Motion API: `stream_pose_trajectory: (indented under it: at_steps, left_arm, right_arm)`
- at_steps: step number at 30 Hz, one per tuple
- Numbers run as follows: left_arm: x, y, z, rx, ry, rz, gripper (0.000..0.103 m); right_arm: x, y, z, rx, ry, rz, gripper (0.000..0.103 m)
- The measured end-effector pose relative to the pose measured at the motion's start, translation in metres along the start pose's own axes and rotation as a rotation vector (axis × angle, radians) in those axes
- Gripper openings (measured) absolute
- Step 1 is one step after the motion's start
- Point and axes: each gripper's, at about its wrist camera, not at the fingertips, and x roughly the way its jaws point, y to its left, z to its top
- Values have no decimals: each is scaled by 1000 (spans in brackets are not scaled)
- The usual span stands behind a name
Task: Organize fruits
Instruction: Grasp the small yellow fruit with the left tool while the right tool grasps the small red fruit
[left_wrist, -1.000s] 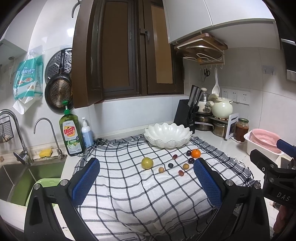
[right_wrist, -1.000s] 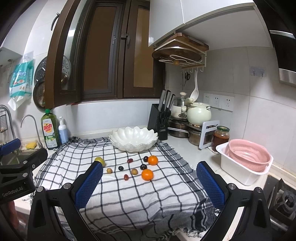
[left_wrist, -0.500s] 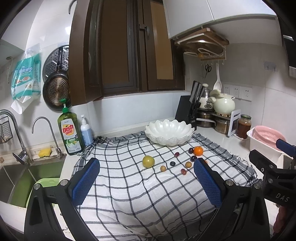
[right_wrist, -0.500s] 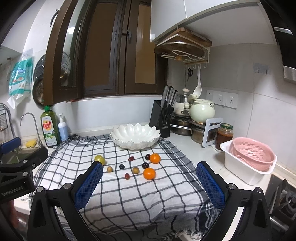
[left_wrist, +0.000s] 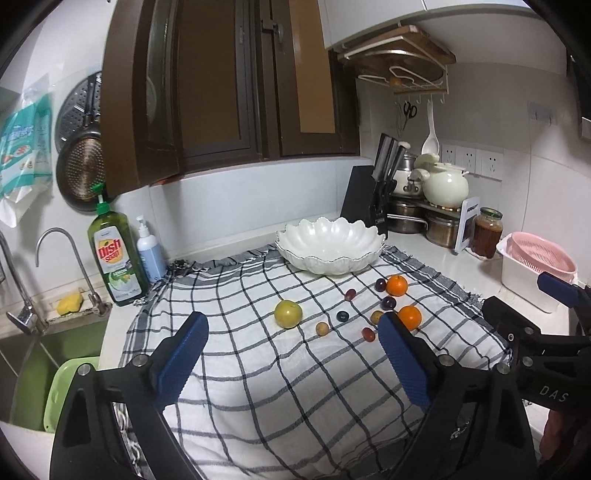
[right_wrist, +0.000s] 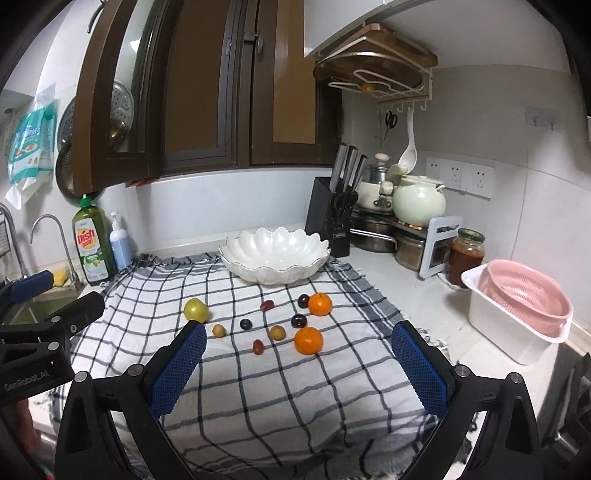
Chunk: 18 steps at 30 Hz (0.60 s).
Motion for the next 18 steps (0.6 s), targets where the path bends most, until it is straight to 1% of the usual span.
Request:
stream_pose_trajectory:
  at_steps: [4, 6, 11, 13, 18]
  left_arm:
    - [20, 3, 3, 14, 25, -18, 87]
    - [30, 4, 4, 22, 39, -30, 82]
    - [60, 7, 6, 41, 76, -73, 77]
    - [71, 7, 7, 53, 84, -84, 73]
    - [97, 7, 8, 87, 108, -128, 67]
  right_arm:
    - [17, 6, 1, -7, 13, 5, 98]
    - [29, 9, 2, -12, 28, 10, 96]
    - [60, 16, 3, -17, 75, 25, 85]
    - [72, 18, 4, -20, 93, 30, 82]
    - [98, 24, 4, -32, 129, 31, 75]
